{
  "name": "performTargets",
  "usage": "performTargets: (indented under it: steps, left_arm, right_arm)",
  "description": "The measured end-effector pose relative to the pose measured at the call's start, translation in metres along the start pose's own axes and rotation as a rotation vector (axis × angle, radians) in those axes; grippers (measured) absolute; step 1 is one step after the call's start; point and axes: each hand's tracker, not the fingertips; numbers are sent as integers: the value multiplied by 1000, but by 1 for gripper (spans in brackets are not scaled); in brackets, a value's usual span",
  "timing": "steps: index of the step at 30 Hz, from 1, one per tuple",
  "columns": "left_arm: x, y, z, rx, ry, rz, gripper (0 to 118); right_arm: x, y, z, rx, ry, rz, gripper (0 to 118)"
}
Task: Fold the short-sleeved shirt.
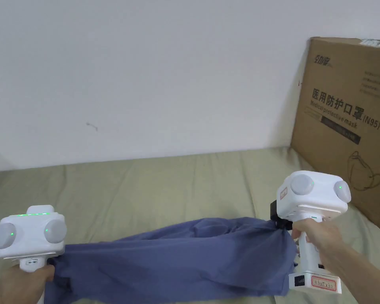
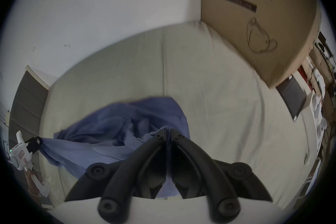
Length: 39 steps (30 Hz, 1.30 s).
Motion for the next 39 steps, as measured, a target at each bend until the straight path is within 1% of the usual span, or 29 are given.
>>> performTargets:
  steps: [3, 6, 7, 9, 10, 12, 13, 15, 17, 19, 20, 22, 24, 26, 30, 32, 36, 39]
  left_arm:
    - [-9, -17, 10, 0, -27, 19, 2]
    - [-26, -35, 30, 25, -58, 35, 2]
    - [-32, -43, 41, 28, -68, 31, 2]
    - [-45, -62, 61, 69, -95, 18, 2]
    - [-52, -75, 73, 78, -105, -1, 2]
    - [-65, -100, 101, 96, -123, -15, 2]
    - [-73, -114, 115, 104, -127, -1, 2]
    - [-88, -141, 142, 111, -152, 17, 2]
    - [-103, -170, 166, 110, -184, 14, 2]
    - [-110, -204, 191, 116, -180, -15, 2]
    - [-113, -221, 205, 114, -185, -50, 2]
    - [-122, -251, 225, 104, -194, -50, 2]
    - [-133, -279, 241, 100, -202, -47, 2]
    - [-141, -308, 258, 98, -192, -44, 2]
    - [-149, -349, 276, 69, -191, -58, 2]
    - [-152, -365, 274, 54, -185, -63, 2]
    - [-152, -381, 271, 24, -191, -59, 2]
    - [-150, -385, 271, 32, -188, -68, 3]
  right_arm:
    - [6, -19, 16, -6, 14, -10, 3]
    - [16, -34, 36, 4, 21, 8, 3]
    - [20, -45, 46, 18, 35, 2, 3]
    - [26, -73, 69, 34, 78, -21, 3]
    - [30, -90, 80, 28, 100, 3, 3]
    - [35, -125, 99, 48, 94, 38, 3]
    - [44, -140, 104, 38, 86, 47, 3]
    - [56, -176, 123, 40, 106, 28, 3]
    - [65, -214, 144, 26, 114, 28, 3]
    - [75, -249, 164, 20, 119, 55, 3]
    - [80, -267, 173, 27, 115, 56, 3]
    - [97, -294, 177, 12, 108, 56, 3]
    - [108, -321, 191, -8, 89, 45, 3]
    - [121, -349, 204, -2, 116, 27, 3]
    - [143, -391, 220, -32, 113, 1, 3]
    - [156, -406, 222, -45, 123, -15, 3]
    - [158, -425, 232, -62, 118, -5, 3]
    - [159, -424, 227, -40, 128, -38, 3]
